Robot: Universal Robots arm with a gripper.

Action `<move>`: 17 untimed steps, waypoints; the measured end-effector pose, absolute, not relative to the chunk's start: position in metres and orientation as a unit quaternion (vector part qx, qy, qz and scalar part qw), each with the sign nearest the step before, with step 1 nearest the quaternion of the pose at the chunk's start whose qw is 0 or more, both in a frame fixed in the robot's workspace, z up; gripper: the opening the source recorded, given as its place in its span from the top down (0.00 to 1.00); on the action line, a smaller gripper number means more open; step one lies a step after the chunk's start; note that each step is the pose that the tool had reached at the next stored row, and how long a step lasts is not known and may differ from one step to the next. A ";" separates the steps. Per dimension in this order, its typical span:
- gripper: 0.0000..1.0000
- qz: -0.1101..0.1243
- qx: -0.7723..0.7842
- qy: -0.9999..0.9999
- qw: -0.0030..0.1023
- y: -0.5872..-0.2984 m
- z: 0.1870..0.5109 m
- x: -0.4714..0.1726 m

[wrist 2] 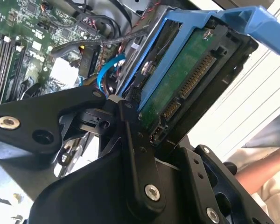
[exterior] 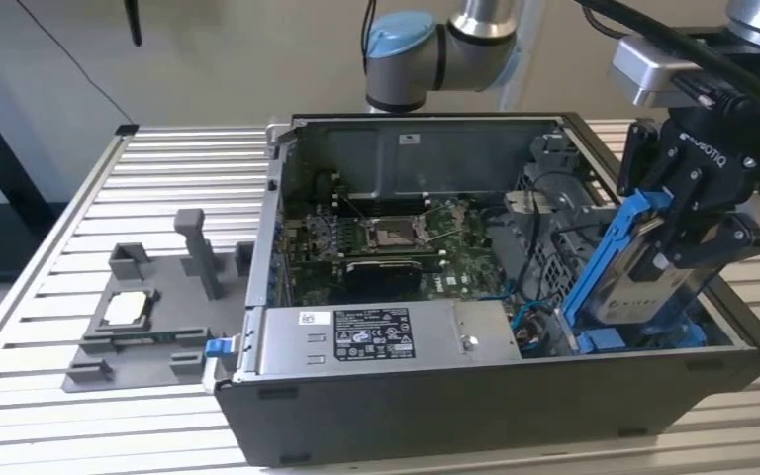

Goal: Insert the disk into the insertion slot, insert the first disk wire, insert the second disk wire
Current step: 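Insert the disk into the insertion slot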

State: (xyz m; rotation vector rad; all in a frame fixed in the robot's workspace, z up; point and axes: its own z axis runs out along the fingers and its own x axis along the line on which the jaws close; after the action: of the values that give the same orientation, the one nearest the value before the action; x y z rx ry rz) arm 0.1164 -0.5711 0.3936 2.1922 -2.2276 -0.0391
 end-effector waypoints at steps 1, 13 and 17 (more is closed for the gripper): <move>0.67 -0.012 0.701 -0.713 0.008 -0.571 0.392 0.116; 0.67 -0.013 0.701 -0.713 0.008 -0.571 0.389 0.116; 0.67 -0.013 0.701 -0.713 0.008 -0.571 0.389 0.116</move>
State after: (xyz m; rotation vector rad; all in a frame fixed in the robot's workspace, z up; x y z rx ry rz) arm 0.1164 -0.5711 0.3886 2.1924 -2.2278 -0.0394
